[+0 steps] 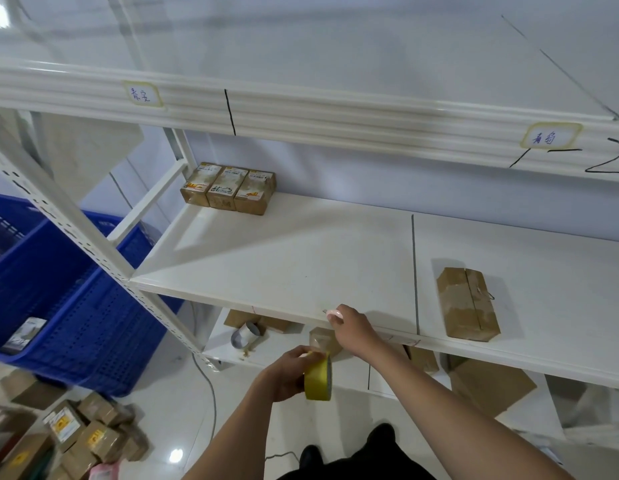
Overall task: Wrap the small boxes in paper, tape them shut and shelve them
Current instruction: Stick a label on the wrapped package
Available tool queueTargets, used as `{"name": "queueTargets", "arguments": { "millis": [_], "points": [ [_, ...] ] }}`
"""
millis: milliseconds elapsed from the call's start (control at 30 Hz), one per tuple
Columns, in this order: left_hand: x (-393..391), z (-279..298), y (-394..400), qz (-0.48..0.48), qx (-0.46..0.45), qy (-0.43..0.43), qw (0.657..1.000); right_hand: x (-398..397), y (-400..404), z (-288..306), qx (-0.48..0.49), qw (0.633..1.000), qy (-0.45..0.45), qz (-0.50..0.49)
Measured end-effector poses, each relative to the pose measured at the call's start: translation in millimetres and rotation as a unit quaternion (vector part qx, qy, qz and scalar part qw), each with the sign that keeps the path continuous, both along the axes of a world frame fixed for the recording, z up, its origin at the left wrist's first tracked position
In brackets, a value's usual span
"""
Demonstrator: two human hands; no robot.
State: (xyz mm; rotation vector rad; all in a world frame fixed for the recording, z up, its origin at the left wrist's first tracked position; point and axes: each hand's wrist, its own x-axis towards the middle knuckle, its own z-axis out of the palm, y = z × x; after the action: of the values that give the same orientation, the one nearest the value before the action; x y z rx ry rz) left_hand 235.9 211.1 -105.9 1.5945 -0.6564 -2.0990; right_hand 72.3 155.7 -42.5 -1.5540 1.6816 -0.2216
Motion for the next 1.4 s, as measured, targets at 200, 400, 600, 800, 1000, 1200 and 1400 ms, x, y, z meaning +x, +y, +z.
{"name": "queueTargets", "arguments": {
  "millis": [200,400,600,800,1000,1200,1400],
  "points": [
    [0.4,-0.1,-2.1,0.001,0.000,-0.031,1.000,1.3,9.7,-5.8,0.006,1.000,-0.003,0.006],
    [-6.8,5.4,-6.9,-0.043,0.004,-0.118,0.992,-0.5,7.2,-5.3,0.008,1.000,-0.010,0.014],
    [-2.6,1.5,-4.6,-0.059,0.033,-0.157,0.985,-0.5,5.4,-2.2,0.016,0.999,-0.007,0.035],
    [-4.1,1.4,0.6,-0.091,0.021,-0.216,0.972,5.5,12.2,-1.9,0.037,0.999,-0.023,0.029],
    [1.2,11.6,9.2,-0.013,0.006,-0.141,0.990,6.1,19.0,-6.1,0.002,0.998,-0.005,0.066],
    [9.0,12.1,13.3,0.021,0.030,-0.082,0.996,0.3,24.7,-19.9,-0.047,0.995,-0.008,0.092],
    [7.6,7.9,17.8,-0.035,0.014,-0.090,0.995,-1.1,27.6,-29.7,-0.038,0.993,-0.008,0.114]
  ]
}}
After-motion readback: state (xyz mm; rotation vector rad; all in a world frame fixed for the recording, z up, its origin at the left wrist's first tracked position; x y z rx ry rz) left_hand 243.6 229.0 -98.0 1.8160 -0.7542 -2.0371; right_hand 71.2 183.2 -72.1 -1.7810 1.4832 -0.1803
